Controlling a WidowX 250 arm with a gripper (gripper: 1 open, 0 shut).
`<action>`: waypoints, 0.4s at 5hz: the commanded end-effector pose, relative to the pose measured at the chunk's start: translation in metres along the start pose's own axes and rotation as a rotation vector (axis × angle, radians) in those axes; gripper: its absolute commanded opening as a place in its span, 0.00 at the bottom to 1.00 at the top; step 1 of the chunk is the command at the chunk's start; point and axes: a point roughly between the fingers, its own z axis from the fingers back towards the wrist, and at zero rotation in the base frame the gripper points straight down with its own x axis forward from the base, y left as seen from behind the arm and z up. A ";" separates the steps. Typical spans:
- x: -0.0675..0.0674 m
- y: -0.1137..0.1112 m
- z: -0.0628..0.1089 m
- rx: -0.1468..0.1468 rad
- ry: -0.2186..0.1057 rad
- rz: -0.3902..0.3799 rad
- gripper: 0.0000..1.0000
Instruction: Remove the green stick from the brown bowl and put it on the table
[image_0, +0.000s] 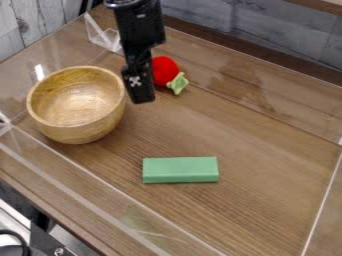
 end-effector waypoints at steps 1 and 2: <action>0.007 0.018 0.022 0.047 -0.014 -0.061 1.00; 0.020 0.015 0.009 0.051 -0.017 -0.065 0.00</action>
